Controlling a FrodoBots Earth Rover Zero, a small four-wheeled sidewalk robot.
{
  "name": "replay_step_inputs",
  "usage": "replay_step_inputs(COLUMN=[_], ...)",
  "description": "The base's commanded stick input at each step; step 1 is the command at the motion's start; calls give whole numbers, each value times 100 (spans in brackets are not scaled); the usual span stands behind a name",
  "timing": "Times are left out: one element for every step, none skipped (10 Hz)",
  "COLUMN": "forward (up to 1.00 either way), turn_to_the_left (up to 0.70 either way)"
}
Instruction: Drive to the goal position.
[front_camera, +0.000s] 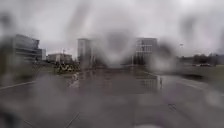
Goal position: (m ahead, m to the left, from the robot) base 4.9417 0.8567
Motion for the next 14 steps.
replay_step_inputs(forward=[7, 7, 7, 7, 7, 7, 7, 7, 7, 7, 7, 7, 7, 7], turn_to_the_left=[0, 0, 0, 0, 0, 0, 0, 0, 0, 0, 0, 0, 0, 0])
